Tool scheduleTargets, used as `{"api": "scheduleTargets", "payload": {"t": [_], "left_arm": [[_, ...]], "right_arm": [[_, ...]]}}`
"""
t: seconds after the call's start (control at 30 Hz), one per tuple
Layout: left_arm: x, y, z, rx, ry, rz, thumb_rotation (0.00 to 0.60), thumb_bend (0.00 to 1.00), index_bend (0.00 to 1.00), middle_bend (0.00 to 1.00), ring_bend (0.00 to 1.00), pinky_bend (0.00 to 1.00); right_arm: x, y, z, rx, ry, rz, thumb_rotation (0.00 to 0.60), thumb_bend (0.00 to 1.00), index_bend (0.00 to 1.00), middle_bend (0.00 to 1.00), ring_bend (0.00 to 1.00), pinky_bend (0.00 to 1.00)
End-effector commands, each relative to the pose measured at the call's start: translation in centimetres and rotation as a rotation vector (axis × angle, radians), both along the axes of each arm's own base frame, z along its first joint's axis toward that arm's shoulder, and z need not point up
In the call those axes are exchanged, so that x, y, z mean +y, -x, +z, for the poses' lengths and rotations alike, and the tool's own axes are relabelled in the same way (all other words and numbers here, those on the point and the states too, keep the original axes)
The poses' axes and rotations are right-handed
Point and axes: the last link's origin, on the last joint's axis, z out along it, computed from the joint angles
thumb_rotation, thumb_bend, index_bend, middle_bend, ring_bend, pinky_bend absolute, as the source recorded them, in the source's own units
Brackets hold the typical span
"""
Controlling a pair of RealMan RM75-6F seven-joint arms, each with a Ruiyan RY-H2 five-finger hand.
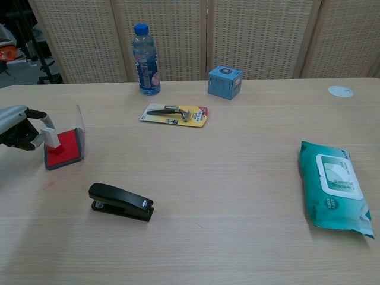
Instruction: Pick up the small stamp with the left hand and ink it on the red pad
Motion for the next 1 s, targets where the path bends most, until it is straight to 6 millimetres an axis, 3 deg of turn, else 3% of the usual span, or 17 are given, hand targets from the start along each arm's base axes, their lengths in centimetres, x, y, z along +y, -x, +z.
{"api": "scheduleTargets", "payload": {"t": [0.03,0.3,0.47,0.77,1.0], "left_arm": [[0.1,-0.1,0.8,-0.007,-0.024,-0.019,0.6,0.57,0.63,1.0,1.0,0.99],[0.7,-1.2,4.1,-0.072,-0.137,-0.122,0.6,0.57,0.63,1.0,1.0,0.99],[0.0,-1.0,5.5,-0.083,-0.179,-0.152,0.6,0.57,0.63,1.0,1.0,0.99],[-3.0,2.1,4.7,-0.187,-0.251,0.014,0.6,0.57,0.64,1.0,1.0,0.99],[-3.9,3.9,4.0,-0.115,-0.183,0.077,0.6,0.57,0.64,1.0,1.0,0.99]], "right_arm": [[0.1,-0.1,0.0,-0.002,0.0,0.002,0.6,0.0,0.0,0.0,0.0,0.0],[0.2,-0.2,0.0,-0.008,-0.002,0.012,0.6,0.0,0.0,0.0,0.0,0.0],[0.3,-0.3,0.1,-0.013,-0.005,0.014,0.6,0.0,0.0,0.0,0.0,0.0],[0.5,-0.5,0.0,-0.017,-0.016,0.025,0.6,0.0,0.0,0.0,0.0,0.0],[0.5,-0.5,0.1,-0.023,-0.017,0.027,0.6,0.0,0.0,0.0,0.0,0.0]]}}
